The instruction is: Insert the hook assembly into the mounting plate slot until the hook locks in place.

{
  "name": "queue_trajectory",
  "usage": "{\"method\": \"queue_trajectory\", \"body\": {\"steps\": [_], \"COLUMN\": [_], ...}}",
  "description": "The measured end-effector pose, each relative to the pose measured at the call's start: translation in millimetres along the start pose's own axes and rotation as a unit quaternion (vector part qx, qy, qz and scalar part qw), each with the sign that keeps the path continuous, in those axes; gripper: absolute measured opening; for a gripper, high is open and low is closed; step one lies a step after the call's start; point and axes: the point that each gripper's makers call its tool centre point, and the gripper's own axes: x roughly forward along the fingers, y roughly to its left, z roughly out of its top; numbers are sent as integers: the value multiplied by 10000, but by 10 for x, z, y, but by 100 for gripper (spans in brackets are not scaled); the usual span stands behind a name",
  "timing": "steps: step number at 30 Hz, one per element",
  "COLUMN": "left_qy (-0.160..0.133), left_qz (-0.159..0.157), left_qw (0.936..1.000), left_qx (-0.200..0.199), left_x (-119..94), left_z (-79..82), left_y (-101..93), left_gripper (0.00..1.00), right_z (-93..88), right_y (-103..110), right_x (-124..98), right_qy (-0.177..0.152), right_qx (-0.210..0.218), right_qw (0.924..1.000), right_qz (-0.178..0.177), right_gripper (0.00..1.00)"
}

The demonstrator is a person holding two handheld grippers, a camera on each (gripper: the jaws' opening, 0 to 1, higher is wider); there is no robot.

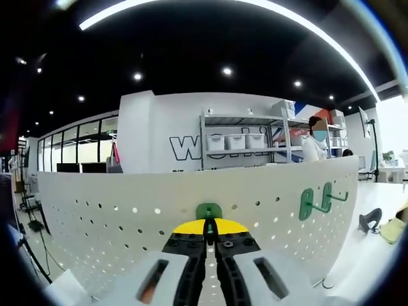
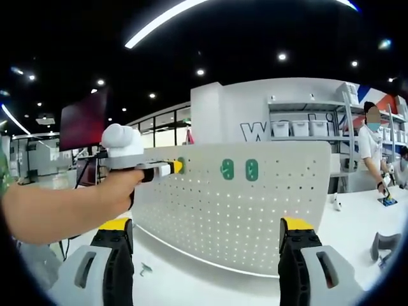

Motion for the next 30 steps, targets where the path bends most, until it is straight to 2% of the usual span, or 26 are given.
{"method": "queue_trajectory", "body": {"steps": [2, 5, 8, 10, 13, 19, 26, 30], "left_qy": [51, 4, 24, 43, 57, 33, 138, 133], "left_qz": [25, 6, 25, 39, 4, -16, -27, -49], "left_qw": [9995, 9999, 9991, 9989, 9995, 9995, 9996, 9997], "left_qx": [297, 158, 429, 465, 303, 310, 231, 210], "left_x": [-11, 9, 11, 14, 13, 10, 6, -4], "left_z": [10, 8, 12, -12, -27, -10, -91, -85], "left_y": [-7, -5, -4, -7, -4, -18, -6, -14], "left_gripper": [4, 4, 4, 4, 5, 5, 7, 8], "right_z": [-1, -9, -12, -11, -14, -28, -10, -11], "right_y": [6, 9, 10, 5, -1, 8, 7, 11], "right_x": [2, 6, 6, 5, 6, 9, 6, 0], "right_qy": [1, 10, 9, 6, 8, 24, 2, 3], "right_qx": [-3, -1, 4, 10, 4, 5, -16, -19], "right_qw": [10000, 10000, 10000, 10000, 10000, 10000, 10000, 10000], "right_qz": [7, 14, 17, 11, 11, 21, 12, 6], "right_gripper": [97, 97, 97, 97, 97, 97, 97, 97]}}
